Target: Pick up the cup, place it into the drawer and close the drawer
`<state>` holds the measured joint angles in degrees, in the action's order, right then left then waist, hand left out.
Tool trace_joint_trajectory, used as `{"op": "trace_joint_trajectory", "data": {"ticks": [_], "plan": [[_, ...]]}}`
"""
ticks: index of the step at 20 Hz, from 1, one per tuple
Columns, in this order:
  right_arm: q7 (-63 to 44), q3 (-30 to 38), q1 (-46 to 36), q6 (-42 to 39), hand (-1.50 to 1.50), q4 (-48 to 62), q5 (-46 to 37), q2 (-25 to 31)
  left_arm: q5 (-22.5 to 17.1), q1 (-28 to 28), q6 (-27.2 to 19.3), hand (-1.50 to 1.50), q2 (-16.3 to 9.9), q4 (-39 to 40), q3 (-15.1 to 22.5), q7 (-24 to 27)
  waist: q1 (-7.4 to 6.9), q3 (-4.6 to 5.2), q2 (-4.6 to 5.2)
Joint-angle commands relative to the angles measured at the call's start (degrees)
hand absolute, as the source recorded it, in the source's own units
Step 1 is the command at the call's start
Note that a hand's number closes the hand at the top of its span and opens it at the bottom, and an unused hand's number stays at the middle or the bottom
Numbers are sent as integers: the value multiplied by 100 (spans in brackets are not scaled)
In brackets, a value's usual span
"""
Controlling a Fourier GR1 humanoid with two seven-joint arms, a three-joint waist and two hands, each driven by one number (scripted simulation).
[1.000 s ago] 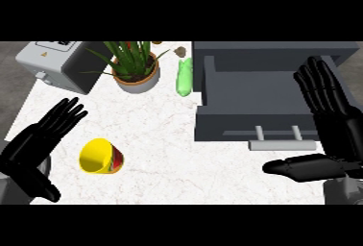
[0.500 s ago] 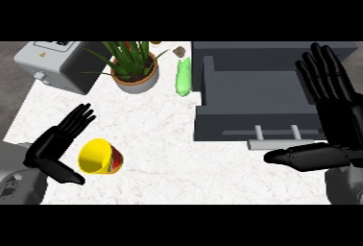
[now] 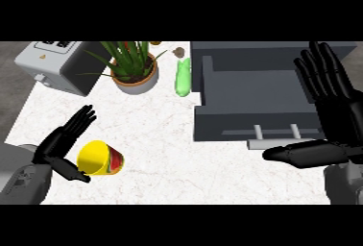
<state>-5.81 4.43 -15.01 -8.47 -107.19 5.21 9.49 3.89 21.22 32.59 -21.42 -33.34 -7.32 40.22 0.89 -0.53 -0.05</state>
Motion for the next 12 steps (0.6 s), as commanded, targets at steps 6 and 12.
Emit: {"op": "trace_joint_trajectory", "data": {"ticks": [6, 12], "plan": [[-152, 97, -56, -53, -150, -54, 150, 60, 263, -42, 301, -150, 82, 942, 249, 1502, 78, 80, 66], [109, 321, -339, -199, -150, 462, 173, 253, 419, 229, 29, -150, 266, 1315, 419, 1816, 53, 79, 89]]}}
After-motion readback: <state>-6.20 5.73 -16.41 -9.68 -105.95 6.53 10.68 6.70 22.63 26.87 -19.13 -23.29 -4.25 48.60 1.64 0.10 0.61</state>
